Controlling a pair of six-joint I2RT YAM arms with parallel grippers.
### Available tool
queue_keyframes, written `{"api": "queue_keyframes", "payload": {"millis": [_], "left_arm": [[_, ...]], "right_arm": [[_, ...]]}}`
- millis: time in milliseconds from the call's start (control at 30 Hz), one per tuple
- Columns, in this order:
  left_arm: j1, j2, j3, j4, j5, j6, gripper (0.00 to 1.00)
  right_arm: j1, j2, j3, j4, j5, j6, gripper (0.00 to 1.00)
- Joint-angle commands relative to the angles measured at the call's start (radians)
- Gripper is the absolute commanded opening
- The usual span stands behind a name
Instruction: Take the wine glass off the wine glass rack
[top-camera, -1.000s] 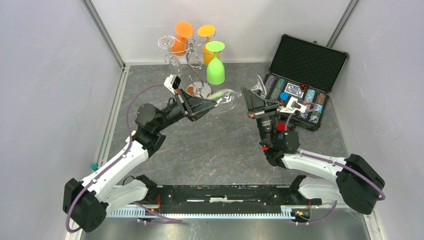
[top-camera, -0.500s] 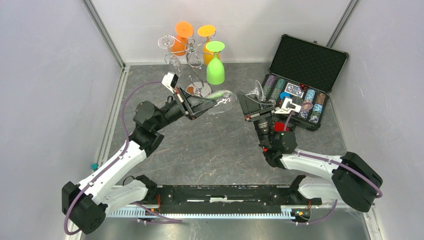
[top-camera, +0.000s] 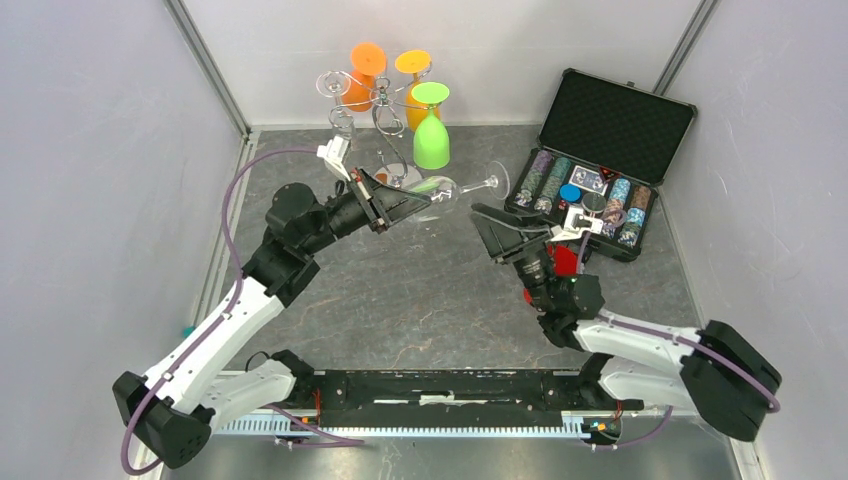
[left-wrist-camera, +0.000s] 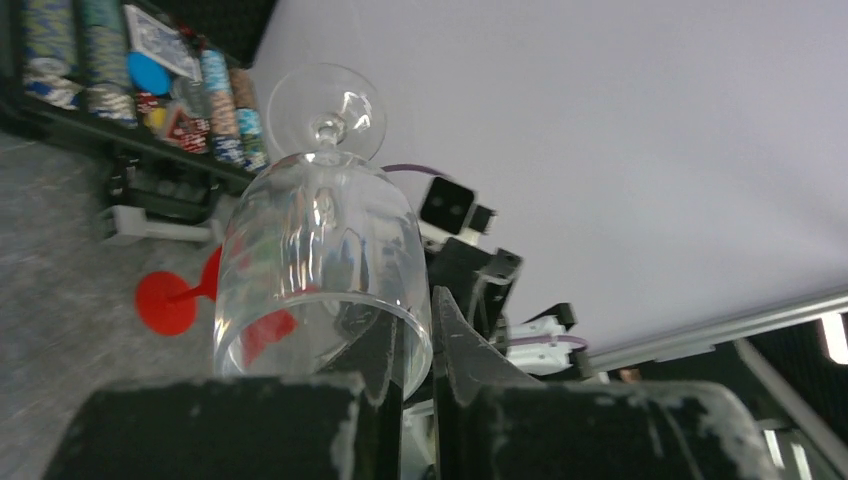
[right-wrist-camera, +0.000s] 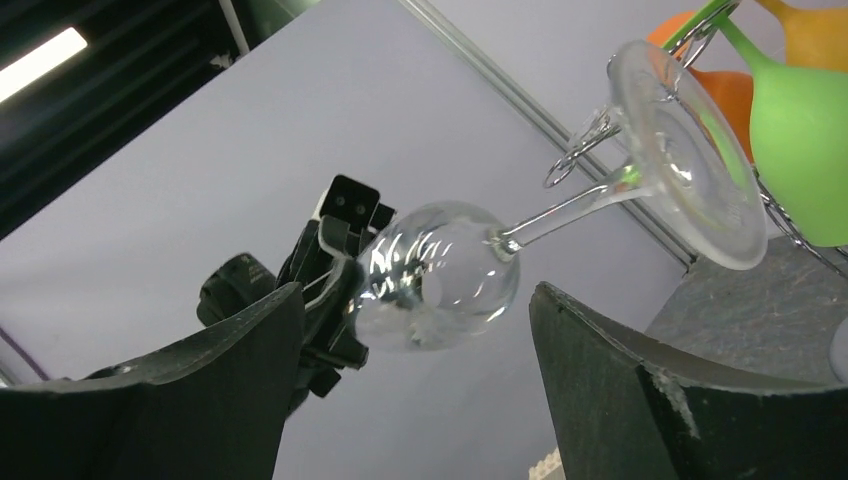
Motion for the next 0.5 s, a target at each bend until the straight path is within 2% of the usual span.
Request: {"api": "queue_keyframes", "payload": {"millis": [0, 67, 167, 300, 467], "left_arm": [[-0.003, 0.021, 0.138, -0.231, -0.048, 0.236, 0.02], [-0.005, 0.057, 0.209, -0.377, -0.055, 0.323, 0.02], [-0.022, 0.114, 0.310, -0.549, -0.096, 0.435, 0.02], [-0.086, 0.205, 0.443, -0.783, -0.272, 0.570, 0.02], [-0.180, 0.345, 0.559, -0.903, -0.355, 0.646, 0.02]], "right_arm": [[0.002, -0.138, -0.042, -0.194, -0.082, -0.052, 0.88], [0.002, -0.221, -0.043, -0.360, -0.081, -0.112, 0.88], [0.002, -0.353, 0.016, -0.694, -0.029, -0.234, 0.87], [0.001, -0.459, 0.163, -1.156, 0.156, -0.416, 0.86], [0.001, -0.515, 0.286, -1.455, 0.376, -0.547, 0.85]]}}
